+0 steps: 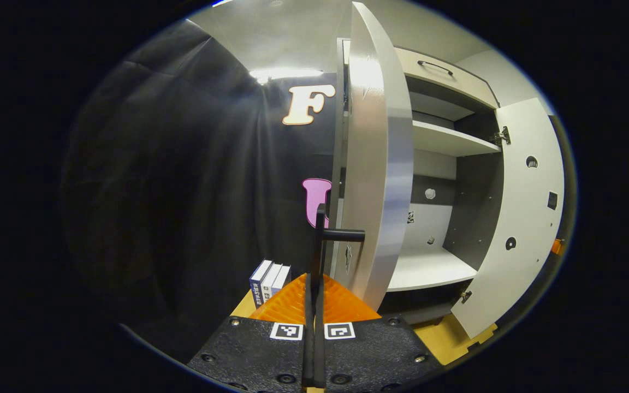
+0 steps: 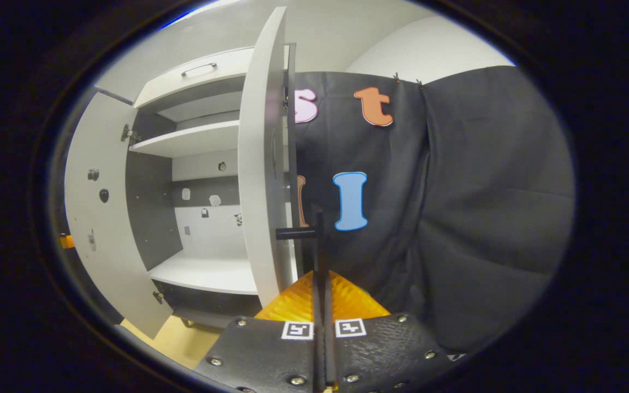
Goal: Open the right door of the double-door shoe cabinet with the right hand, and open the left door with the left hand.
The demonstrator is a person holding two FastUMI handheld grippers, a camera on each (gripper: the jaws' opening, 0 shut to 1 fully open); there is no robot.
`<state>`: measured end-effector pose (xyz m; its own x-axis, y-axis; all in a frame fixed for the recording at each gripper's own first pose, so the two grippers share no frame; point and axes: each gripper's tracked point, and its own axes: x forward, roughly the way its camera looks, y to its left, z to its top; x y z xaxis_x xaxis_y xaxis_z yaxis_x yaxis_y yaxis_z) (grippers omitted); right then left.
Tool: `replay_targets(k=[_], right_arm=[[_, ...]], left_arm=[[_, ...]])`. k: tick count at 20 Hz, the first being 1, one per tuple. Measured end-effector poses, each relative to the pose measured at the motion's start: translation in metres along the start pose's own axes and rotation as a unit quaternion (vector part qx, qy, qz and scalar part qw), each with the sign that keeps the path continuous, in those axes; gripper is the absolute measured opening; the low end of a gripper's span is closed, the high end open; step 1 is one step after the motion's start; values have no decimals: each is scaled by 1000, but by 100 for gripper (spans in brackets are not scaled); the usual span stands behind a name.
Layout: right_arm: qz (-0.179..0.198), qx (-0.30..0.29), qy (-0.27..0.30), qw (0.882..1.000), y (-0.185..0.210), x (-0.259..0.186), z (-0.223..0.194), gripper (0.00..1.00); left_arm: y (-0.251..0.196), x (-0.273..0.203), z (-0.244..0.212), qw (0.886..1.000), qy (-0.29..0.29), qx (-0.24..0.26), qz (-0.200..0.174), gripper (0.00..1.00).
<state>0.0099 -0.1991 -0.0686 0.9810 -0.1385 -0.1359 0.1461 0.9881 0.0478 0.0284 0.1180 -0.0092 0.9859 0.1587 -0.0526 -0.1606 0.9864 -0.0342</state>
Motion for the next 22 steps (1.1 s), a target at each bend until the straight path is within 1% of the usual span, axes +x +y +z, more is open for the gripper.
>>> replay_targets(k=[3,4,6,8,9,11,12,13,14,16,17,19,22], right_arm=[[-5,-5,14,1000,-1,0,-5,1],[-8,-8,18,1000,-2,1,-7,1],[-15,-13,27,999,-4,2,-11,1],[-19,-13,36,999,-5,2,-16,1],[-21,-11,40,999,-7,2,-19,1],[-24,-3,41,999,-7,0,-19,1],[-26,0,39,999,-7,-5,-21,1],[-30,2,36,999,-8,-12,-20,1],[-34,3,32,999,-8,-19,-17,1],[-45,6,16,999,-9,-32,-2,1],[-50,5,0,999,-8,-39,12,1],[-53,2,-28,998,-4,-50,38,0],[-28,16,-54,998,17,-61,67,1]], left_arm=[[3,0,-2,1000,0,14,-12,0],[3,1,-1,1000,-4,14,-15,2],[2,0,1,1000,-17,16,-21,1],[5,0,-2,999,-24,19,-18,0],[7,-2,-2,999,-26,21,-15,5],[15,-6,-7,1000,-20,17,-1,11],[21,-8,-9,1000,-14,12,8,24],[24,-9,-9,1000,-14,5,10,31],[26,-15,-12,1000,-10,-1,14,50],[26,-19,-12,1000,-3,-14,12,60],[26,-24,-11,1000,-2,-15,13,66],[27,-34,-6,1000,-3,-3,22,67],[17,-52,7,1000,-5,10,25,66]])
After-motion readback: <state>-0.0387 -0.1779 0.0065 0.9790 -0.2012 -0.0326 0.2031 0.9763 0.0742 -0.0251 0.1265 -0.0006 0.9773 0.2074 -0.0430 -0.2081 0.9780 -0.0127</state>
